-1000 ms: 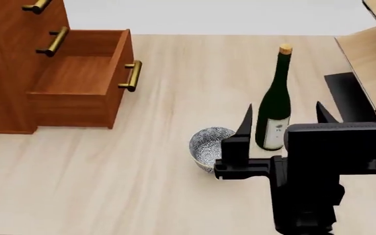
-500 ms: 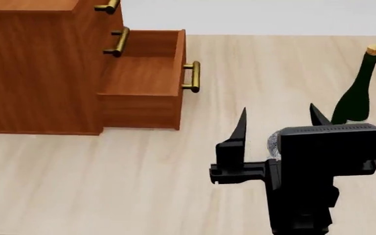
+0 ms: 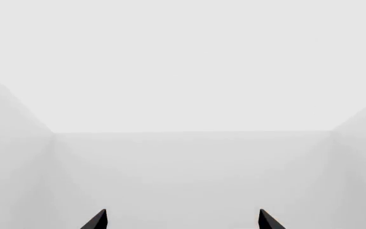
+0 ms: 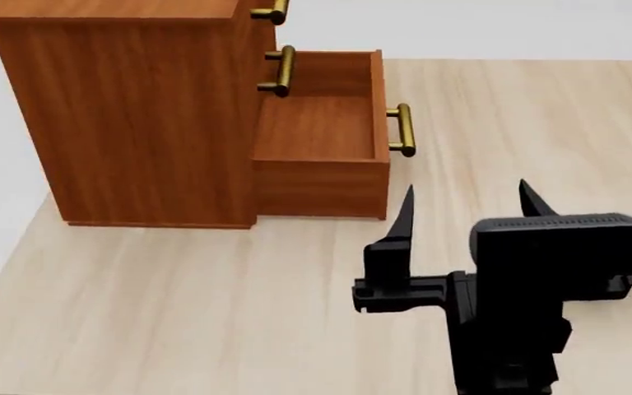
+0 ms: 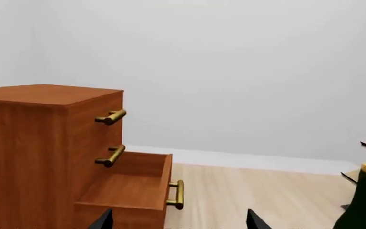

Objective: Close the bottom drawer of the cabinet and open the top drawer.

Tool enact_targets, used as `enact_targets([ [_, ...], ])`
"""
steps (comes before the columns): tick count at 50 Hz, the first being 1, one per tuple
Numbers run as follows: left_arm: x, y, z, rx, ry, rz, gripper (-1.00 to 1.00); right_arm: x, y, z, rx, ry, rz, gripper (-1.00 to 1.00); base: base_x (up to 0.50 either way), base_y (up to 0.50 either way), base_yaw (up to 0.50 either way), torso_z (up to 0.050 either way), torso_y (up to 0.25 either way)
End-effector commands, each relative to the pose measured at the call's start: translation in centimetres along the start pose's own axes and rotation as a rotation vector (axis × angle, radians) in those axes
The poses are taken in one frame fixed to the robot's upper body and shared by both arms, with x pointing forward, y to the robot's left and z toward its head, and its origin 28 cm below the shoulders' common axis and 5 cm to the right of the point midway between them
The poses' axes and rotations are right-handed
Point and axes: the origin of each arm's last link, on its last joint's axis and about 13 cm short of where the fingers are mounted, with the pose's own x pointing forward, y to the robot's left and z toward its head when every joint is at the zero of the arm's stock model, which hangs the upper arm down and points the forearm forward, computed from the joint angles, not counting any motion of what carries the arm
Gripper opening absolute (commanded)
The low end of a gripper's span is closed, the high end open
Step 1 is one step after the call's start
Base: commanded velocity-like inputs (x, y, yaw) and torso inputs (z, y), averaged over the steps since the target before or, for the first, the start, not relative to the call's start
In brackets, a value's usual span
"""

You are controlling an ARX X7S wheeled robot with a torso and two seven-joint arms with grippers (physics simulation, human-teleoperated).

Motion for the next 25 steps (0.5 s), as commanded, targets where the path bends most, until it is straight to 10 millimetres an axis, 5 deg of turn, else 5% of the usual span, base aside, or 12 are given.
enact_targets([
  [1,0.05,-0.15,0.04,-0.009,-0.005,-0.005,1.0,-0.1,-0.05,-0.14,0.014,0.005,0.007,1.0,0.0,0.0,0.0,0.0,0.0],
  [11,0.04,-0.23,0.26,-0.019,-0.021,0.002,1.0,-0.16,-0.12,-0.11,0.012,0.002,0.005,1.0,0.0,0.0,0.0,0.0,0.0],
  [25,0.08,-0.18,0.17,-0.028,-0.002,0.01,1.0,-0.22,-0.08,-0.12,0.011,0.003,0.007,1.0,0.31,0.0,0.0,0.0,0.0],
])
